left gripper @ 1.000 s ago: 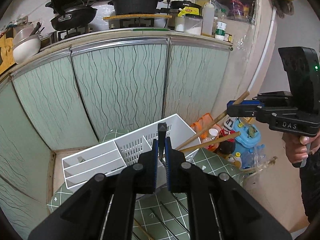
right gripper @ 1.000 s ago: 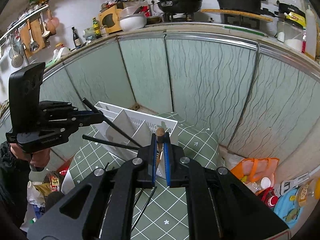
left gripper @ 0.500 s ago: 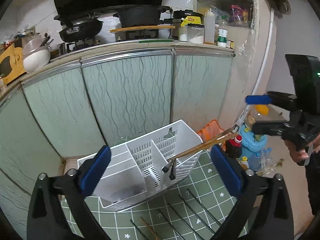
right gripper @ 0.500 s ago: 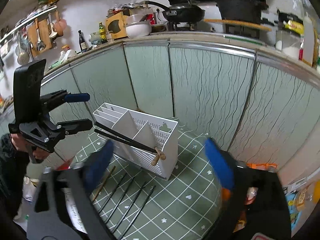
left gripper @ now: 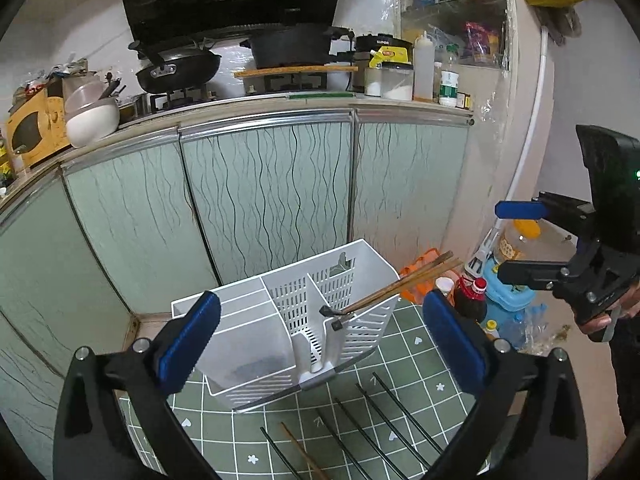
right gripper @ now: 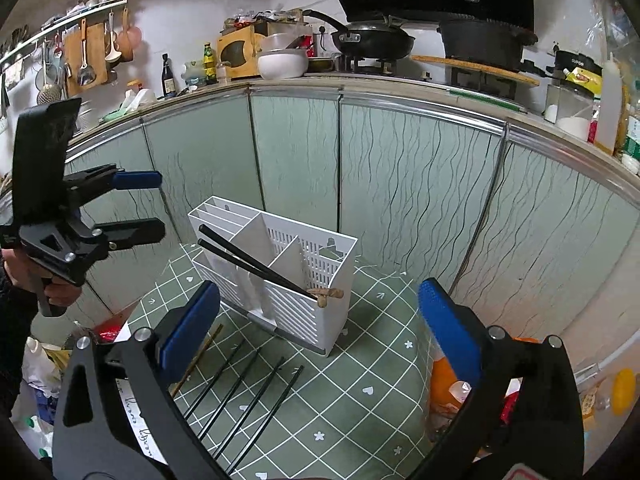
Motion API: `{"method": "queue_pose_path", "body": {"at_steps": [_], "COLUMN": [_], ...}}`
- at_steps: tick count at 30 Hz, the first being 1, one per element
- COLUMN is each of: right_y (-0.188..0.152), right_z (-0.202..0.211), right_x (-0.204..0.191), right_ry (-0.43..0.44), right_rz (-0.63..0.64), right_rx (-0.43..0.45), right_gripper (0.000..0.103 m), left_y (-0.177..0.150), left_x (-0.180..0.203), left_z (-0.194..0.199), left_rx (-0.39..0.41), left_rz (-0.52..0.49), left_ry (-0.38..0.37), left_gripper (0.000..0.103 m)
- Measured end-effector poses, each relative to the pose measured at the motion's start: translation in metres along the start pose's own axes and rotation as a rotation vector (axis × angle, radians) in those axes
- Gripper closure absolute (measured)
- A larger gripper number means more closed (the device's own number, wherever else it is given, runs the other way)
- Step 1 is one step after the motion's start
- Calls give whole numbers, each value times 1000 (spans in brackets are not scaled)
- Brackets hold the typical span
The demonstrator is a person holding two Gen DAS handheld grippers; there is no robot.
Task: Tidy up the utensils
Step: 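Open both tools and move them back over the remaining chopsticks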
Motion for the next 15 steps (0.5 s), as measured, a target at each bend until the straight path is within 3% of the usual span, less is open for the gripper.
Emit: {"method": "queue_pose_path", "body": {"at_steps": [15], "right_y": [-25], "right_z": [20], "right_x": [-14], "right_ry": [-56], "right_rz": [-31], "right_rx": [12], "right_gripper": [8], "left_y": [-31], "left_x": [11], "left_z": [29], "left_rx": [22], "left_rz": [11], "left_ry": [76], "left_gripper": [4]}}
Point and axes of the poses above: each gripper's, at about its wrist camera, not at the fingertips, and z roughly against the way its jaws point, x to its right, y to its top, the point moved 2 cm from there along -z, roughly the way its jaws point, and after that the axes turned 7 degrees about -y, right-handed, at the moved point
